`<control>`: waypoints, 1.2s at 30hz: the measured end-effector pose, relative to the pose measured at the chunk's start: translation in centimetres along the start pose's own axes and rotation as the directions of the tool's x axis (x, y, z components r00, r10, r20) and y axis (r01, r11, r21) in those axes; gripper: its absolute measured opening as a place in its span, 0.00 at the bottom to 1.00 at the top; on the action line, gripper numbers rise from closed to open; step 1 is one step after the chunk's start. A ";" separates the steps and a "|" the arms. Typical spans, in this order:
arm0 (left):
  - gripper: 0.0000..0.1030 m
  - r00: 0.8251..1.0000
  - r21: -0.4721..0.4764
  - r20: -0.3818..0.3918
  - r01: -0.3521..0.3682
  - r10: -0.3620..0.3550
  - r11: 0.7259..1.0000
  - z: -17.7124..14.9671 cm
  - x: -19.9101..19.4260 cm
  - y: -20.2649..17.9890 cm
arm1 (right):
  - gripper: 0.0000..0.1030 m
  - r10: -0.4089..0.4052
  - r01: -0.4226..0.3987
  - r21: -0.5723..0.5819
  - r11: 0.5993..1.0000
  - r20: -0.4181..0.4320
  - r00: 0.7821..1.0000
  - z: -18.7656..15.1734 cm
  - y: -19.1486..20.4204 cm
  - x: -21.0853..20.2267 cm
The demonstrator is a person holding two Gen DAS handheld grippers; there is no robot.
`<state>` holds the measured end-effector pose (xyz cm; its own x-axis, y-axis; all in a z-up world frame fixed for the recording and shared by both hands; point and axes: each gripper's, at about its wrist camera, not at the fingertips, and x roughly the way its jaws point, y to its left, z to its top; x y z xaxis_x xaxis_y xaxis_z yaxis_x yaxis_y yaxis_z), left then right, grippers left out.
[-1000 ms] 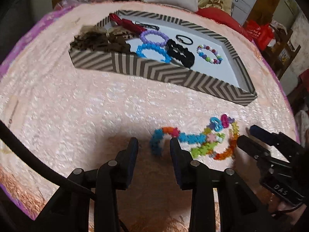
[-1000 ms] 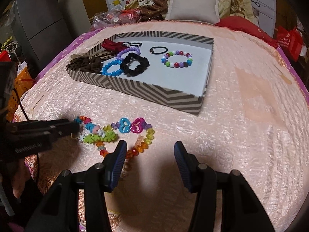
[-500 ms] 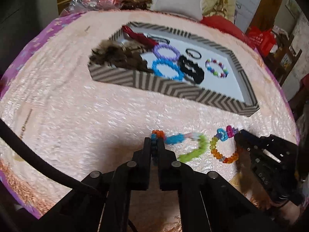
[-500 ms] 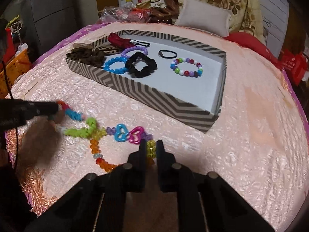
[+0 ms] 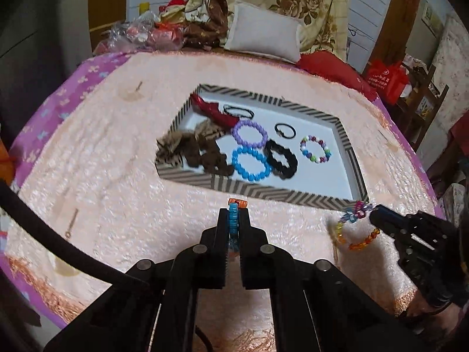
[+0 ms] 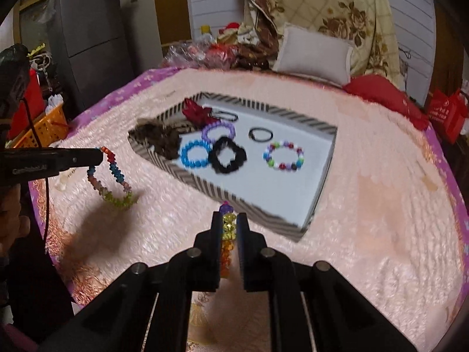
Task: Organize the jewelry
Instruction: 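Grasp the blue-green bead bracelet with the left tool while the right grasps the orange bead bracelet, then carry the blue-green bracelet with the left tool while the right carries the orange bracelet to the tray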
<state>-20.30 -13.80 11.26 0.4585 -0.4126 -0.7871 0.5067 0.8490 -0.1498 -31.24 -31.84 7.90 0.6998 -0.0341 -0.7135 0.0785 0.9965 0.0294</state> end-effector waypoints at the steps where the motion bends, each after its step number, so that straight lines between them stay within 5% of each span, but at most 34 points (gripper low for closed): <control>1: 0.04 1.000 0.003 0.005 -0.006 0.006 1.000 0.2 -0.1 0.0 | 0.09 -0.003 0.003 -0.003 1.000 0.007 1.000 0.4 -0.1 -0.3; 19: 0.04 0.999 0.022 0.041 -0.025 0.024 0.999 2.4 -0.8 -1.2 | 0.09 -0.050 0.049 0.018 0.999 0.042 0.998 5.7 -3.0 0.1; 29: 0.04 0.999 0.020 0.027 -0.044 0.043 0.999 3.1 0.2 -0.7 | 0.09 0.053 -0.045 0.142 0.989 -0.050 0.997 6.5 -3.9 6.7; 36: 0.04 0.998 0.056 0.046 -0.050 0.047 0.997 5.4 0.0 -1.6 | 0.09 -0.053 0.080 0.162 0.984 -0.161 0.985 4.5 -7.3 10.2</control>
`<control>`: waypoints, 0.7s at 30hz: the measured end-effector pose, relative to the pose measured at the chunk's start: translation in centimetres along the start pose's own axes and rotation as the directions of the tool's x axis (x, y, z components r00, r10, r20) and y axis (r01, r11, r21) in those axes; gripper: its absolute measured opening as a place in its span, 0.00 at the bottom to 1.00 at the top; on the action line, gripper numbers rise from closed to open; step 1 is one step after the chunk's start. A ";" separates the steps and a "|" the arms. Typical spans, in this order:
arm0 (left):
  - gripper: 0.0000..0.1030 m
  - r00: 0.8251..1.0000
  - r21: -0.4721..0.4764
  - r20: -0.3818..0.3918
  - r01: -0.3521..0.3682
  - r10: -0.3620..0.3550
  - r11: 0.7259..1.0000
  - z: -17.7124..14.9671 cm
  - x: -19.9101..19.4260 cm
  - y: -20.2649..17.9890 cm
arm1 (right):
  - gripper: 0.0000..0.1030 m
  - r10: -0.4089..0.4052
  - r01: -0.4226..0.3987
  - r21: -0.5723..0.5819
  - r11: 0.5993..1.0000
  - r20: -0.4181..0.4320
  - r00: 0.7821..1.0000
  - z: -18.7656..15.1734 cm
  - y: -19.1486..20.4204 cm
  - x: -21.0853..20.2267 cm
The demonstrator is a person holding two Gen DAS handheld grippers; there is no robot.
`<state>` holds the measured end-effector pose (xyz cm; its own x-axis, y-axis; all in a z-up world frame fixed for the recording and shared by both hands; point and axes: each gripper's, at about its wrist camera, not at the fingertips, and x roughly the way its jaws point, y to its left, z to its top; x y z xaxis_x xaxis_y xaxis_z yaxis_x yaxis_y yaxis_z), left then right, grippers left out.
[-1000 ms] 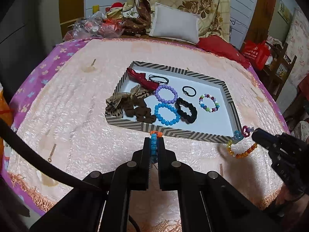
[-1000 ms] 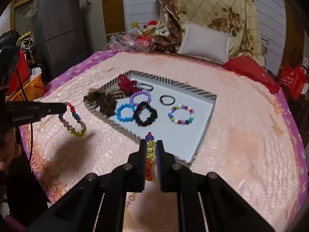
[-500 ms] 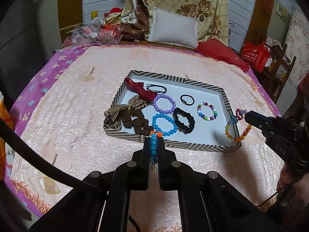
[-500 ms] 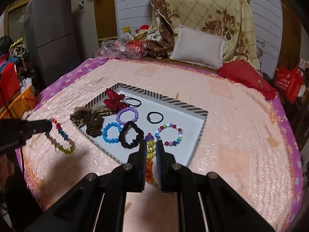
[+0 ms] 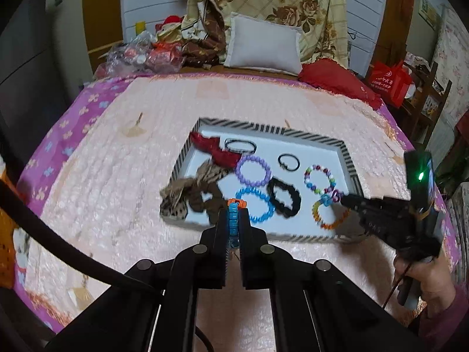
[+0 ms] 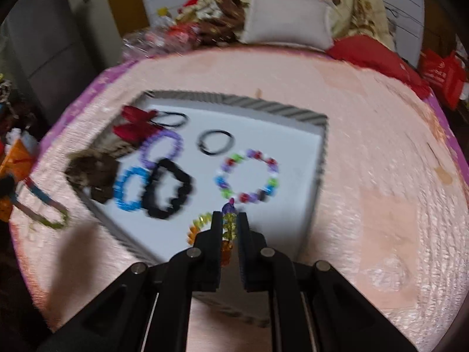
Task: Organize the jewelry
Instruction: 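Carry the blue-green bracelet with the left tool while the right carries the orange bracelet to the tray, then open the left tool over the tray while the right releases the orange bracelet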
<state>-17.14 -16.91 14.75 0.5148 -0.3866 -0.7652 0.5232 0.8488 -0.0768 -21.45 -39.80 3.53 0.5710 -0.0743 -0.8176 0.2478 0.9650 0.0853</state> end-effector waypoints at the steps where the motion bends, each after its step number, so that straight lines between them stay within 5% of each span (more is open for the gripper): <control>1: 0.04 1.000 0.004 0.000 0.005 -0.005 1.000 0.6 0.1 -0.3 | 0.09 -0.016 0.016 -0.005 1.000 0.001 1.000 0.0 -0.2 0.1; 7: 0.04 0.999 0.034 -0.030 0.044 -0.043 0.998 4.6 2.5 -3.4 | 0.12 0.025 -0.026 0.027 0.999 0.044 0.999 -0.4 -1.1 -0.6; 11: 0.04 0.994 0.028 -0.050 0.095 -0.093 0.995 7.1 5.0 -5.8 | 0.42 0.039 -0.045 0.062 0.997 0.094 0.995 -1.0 -2.0 -2.5; 21: 0.04 0.964 0.013 -0.121 0.238 -0.235 0.971 11.6 13.5 -13.0 | 0.49 0.090 -0.110 0.120 0.987 0.159 0.983 -1.8 -4.4 -5.2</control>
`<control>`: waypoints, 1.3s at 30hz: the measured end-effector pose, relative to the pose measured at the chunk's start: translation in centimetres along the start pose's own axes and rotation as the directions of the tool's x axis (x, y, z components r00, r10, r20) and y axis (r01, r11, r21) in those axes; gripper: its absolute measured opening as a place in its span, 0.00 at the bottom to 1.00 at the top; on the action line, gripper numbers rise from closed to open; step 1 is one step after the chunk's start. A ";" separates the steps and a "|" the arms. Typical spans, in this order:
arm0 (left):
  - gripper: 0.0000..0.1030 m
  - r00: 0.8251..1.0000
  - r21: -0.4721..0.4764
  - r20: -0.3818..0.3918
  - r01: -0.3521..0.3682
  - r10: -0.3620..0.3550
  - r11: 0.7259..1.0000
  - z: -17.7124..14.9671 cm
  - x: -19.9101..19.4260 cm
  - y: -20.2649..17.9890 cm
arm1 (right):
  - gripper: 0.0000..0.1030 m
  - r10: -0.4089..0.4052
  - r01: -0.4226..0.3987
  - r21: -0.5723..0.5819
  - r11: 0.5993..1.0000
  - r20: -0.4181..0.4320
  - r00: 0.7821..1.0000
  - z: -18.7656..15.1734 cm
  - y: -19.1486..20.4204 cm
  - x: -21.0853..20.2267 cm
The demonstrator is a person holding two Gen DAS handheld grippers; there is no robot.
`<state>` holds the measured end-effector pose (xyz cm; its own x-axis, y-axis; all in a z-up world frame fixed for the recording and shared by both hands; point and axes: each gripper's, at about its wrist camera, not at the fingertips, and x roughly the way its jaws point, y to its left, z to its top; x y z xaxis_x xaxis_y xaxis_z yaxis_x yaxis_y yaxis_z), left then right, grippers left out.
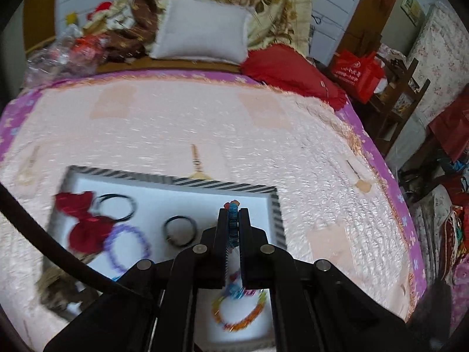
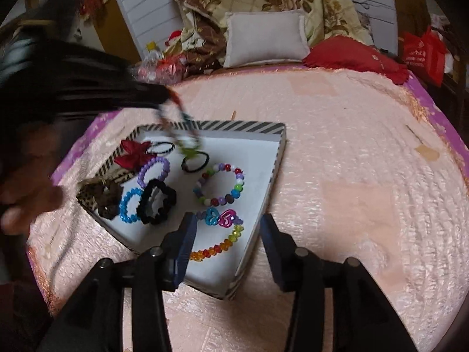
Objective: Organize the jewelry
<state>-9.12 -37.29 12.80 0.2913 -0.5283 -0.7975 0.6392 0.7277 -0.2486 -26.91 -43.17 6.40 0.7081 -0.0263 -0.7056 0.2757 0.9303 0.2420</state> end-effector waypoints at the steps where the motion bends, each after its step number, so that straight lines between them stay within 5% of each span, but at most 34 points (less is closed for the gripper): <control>1: 0.04 1.000 -0.010 -0.021 0.004 -0.004 1.000 0.3 1.4 0.1 | 0.50 0.005 -0.005 -0.002 1.000 0.004 1.000 0.0 0.0 -0.1; 9: 0.04 0.986 -0.065 -0.110 -0.136 0.128 0.989 -0.6 7.4 4.6 | 0.51 0.043 -0.043 -0.003 0.999 0.010 0.999 -0.6 0.1 0.1; 13: 0.04 0.987 -0.119 -0.116 -0.129 0.115 0.984 -0.7 7.6 6.9 | 0.51 0.050 -0.050 0.012 0.999 -0.010 0.999 -0.6 0.2 1.3; 16: 0.26 0.994 -0.147 -0.082 -0.089 0.077 0.985 -0.8 6.4 7.4 | 0.51 0.044 -0.044 0.011 0.999 -0.024 0.999 -0.8 0.6 1.7; 18: 0.30 0.995 -0.139 -0.068 -0.088 0.079 0.986 -1.1 5.2 7.3 | 0.53 0.035 -0.035 0.006 0.999 -0.022 0.999 -0.9 0.9 1.6; 22: 0.30 0.985 -0.066 -0.040 -0.168 0.166 0.983 -3.3 1.8 6.5 | 0.57 0.008 -0.007 0.006 1.000 -0.008 1.000 -1.4 1.7 1.2; 39: 0.30 0.939 -0.103 0.102 -0.318 0.328 0.942 -17.3 -9.3 8.6 | 0.68 -0.106 0.106 -0.006 0.994 -0.008 0.994 -5.4 7.1 -1.6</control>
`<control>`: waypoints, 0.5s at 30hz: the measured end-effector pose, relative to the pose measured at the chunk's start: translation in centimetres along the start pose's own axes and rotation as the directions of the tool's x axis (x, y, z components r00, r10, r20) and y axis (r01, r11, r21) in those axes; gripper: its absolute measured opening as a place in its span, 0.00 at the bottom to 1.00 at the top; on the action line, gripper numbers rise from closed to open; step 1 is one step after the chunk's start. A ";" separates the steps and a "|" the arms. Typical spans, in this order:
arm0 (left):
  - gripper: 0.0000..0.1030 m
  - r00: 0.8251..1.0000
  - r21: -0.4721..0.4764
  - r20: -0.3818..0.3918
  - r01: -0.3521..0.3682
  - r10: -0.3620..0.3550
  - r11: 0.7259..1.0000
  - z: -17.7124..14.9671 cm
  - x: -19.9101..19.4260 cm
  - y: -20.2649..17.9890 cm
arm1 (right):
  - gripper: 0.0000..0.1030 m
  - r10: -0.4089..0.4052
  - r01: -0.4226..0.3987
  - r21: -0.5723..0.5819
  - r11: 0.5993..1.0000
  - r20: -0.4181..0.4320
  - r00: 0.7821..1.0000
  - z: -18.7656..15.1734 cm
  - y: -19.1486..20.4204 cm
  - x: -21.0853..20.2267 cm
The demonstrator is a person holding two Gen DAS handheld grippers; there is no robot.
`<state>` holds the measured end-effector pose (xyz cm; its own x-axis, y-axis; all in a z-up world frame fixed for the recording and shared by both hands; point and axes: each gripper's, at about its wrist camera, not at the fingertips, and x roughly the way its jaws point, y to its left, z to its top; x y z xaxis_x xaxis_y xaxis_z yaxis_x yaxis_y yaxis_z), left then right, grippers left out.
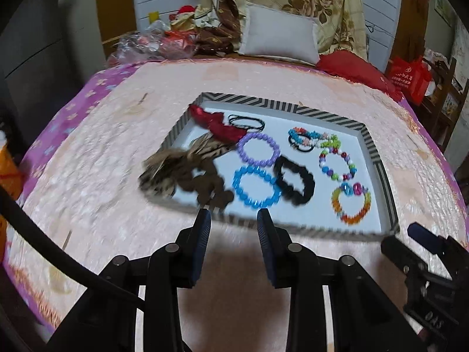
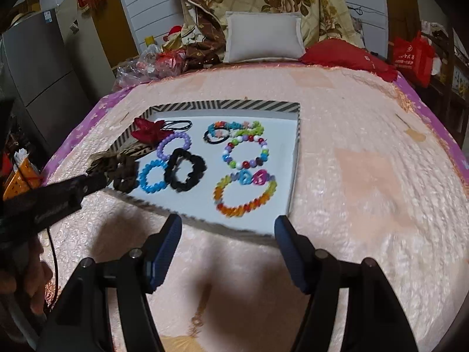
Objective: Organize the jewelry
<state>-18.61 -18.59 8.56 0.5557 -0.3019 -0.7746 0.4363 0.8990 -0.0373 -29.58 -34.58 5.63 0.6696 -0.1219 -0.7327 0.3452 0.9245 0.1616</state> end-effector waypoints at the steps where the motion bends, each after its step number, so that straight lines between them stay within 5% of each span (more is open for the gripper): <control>1: 0.30 1.000 -0.003 0.002 0.002 -0.002 1.000 -0.4 -0.4 0.1 | 0.69 -0.003 0.003 0.002 1.000 -0.004 1.000 -0.1 0.2 -0.1; 15: 0.30 0.995 -0.014 0.098 -0.009 0.010 1.000 -1.7 -4.7 0.4 | 0.71 -0.036 0.036 0.005 0.999 0.037 0.999 0.1 2.0 -2.4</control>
<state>-22.25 -16.31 11.11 0.6267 -0.3225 -0.7094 0.4218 0.9059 -0.0393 -30.38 -32.47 7.79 0.6803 -0.1682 -0.7133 0.3723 0.9177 0.1387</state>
